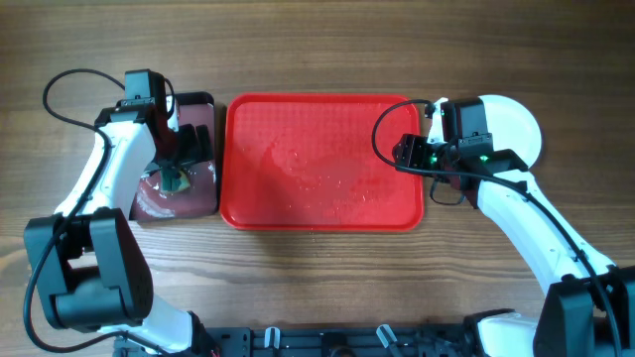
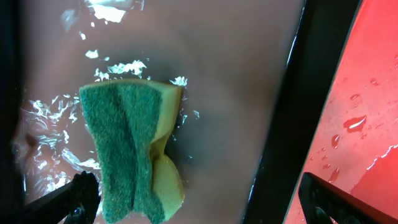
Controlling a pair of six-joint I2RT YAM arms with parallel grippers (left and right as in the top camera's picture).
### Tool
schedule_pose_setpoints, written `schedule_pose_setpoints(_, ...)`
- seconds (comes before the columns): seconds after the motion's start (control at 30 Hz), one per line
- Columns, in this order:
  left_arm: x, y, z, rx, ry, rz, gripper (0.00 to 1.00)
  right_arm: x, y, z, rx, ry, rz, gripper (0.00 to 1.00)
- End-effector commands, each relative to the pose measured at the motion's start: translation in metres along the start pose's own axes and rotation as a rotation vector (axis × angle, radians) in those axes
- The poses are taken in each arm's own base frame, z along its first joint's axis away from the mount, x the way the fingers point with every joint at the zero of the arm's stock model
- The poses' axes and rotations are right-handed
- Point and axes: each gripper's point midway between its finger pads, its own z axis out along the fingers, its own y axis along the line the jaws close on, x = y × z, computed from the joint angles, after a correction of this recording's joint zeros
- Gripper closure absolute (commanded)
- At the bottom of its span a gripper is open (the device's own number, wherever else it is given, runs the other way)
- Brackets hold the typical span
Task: Clean dirty plates on tray and stack at the side
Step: 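Move the sponge to the dark tray and release it with the left gripper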
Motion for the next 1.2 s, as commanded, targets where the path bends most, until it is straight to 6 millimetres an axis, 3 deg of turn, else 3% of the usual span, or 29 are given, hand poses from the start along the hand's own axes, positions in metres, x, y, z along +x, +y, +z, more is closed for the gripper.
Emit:
schedule_pose_setpoints(0.0, 0.002, -0.014, -0.001, 0.073, 0.015, -0.015, 0.05, -0.001, -0.002, 0.000, 0.018, -0.007, -0.017, 0.32)
schedule_pose_setpoints(0.1, 0.011, -0.034, -0.004, 0.157, 0.052, 0.004, 0.11, 0.000, -0.002, 0.000, 0.019, -0.003, -0.016, 0.32)
schedule_pose_setpoints(0.23, 0.027, -0.050, -0.005, 0.152, 0.100, 0.057, 0.10, 0.000, -0.002, 0.000, 0.018, -0.006, -0.018, 0.32)
schedule_pose_setpoints(0.4, 0.032, -0.018, -0.004, -0.064, 0.103, -0.001, 0.11, 0.002, -0.003, 0.000, 0.022, 0.002, -0.019, 0.32)
schedule_pose_setpoints(0.53, 0.030, -0.010, -0.004, -0.109, 0.090, 0.003, 0.16, 0.002, -0.003, 0.000, 0.022, 0.002, -0.018, 0.32)
schedule_pose_setpoints(0.73, 0.022, -0.020, -0.003, -0.098, 0.052, 0.081, 0.13, 0.000, -0.003, 0.000, 0.024, -0.004, -0.020, 0.32)
schedule_pose_setpoints(1.17, 0.026, -0.011, 0.002, -0.159, 0.050, 0.124, 0.13, 0.002, -0.004, 0.000, 0.026, 0.005, -0.037, 0.31)
